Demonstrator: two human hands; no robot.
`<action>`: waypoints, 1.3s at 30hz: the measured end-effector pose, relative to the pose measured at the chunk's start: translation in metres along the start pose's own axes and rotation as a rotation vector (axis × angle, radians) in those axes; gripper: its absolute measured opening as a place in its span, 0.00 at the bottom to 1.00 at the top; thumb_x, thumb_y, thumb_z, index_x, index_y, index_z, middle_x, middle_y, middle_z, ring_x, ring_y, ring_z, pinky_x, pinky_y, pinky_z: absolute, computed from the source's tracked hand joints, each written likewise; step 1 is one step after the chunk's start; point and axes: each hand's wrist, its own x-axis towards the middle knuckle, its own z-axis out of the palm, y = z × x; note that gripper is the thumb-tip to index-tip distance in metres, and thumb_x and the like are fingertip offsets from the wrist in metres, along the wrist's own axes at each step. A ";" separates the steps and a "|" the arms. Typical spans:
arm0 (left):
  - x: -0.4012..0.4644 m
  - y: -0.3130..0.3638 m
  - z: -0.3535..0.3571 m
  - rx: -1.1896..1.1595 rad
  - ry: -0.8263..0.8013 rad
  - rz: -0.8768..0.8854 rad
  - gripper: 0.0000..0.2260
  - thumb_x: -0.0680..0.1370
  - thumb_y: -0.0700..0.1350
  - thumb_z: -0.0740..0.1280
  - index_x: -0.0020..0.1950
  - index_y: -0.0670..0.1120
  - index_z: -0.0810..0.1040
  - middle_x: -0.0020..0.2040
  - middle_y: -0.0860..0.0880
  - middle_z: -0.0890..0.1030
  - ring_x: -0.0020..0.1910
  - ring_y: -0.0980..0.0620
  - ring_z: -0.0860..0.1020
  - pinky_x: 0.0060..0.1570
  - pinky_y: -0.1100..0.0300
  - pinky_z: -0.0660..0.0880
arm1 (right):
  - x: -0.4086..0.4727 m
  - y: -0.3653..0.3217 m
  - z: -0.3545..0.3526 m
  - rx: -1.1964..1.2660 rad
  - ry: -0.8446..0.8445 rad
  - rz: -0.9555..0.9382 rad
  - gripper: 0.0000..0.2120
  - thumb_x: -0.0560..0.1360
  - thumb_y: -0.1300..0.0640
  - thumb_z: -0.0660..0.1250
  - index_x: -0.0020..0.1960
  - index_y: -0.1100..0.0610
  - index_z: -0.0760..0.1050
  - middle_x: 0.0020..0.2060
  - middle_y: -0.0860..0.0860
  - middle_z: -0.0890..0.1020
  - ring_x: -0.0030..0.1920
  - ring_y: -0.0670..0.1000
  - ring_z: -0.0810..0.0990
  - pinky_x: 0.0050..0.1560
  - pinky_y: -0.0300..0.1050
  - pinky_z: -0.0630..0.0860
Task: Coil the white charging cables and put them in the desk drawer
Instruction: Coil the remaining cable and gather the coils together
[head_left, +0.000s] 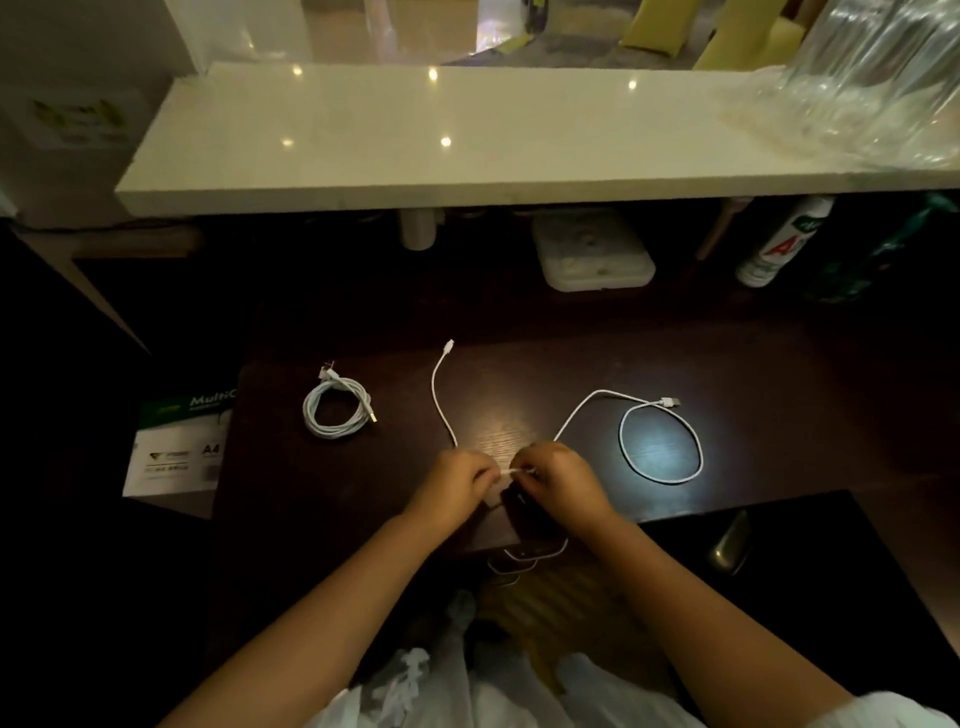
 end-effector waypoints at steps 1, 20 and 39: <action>0.001 -0.001 -0.009 -0.048 0.068 -0.008 0.07 0.75 0.37 0.65 0.45 0.38 0.83 0.43 0.41 0.82 0.42 0.53 0.75 0.38 0.70 0.63 | 0.002 0.003 -0.004 0.028 0.038 0.019 0.03 0.72 0.59 0.67 0.44 0.57 0.79 0.42 0.54 0.82 0.46 0.53 0.78 0.45 0.47 0.73; 0.016 0.062 -0.120 0.102 0.247 0.058 0.18 0.78 0.46 0.61 0.68 0.45 0.69 0.65 0.45 0.76 0.65 0.49 0.72 0.64 0.59 0.66 | 0.055 -0.077 -0.097 0.276 0.142 -0.140 0.06 0.73 0.57 0.69 0.43 0.58 0.82 0.35 0.52 0.83 0.36 0.47 0.80 0.39 0.41 0.75; -0.023 -0.030 -0.207 -1.730 0.501 -0.103 0.03 0.65 0.43 0.71 0.37 0.46 0.80 0.29 0.55 0.76 0.26 0.61 0.73 0.31 0.68 0.74 | 0.059 -0.046 -0.098 0.700 0.115 0.147 0.06 0.75 0.62 0.65 0.46 0.64 0.79 0.32 0.53 0.77 0.31 0.45 0.77 0.34 0.31 0.74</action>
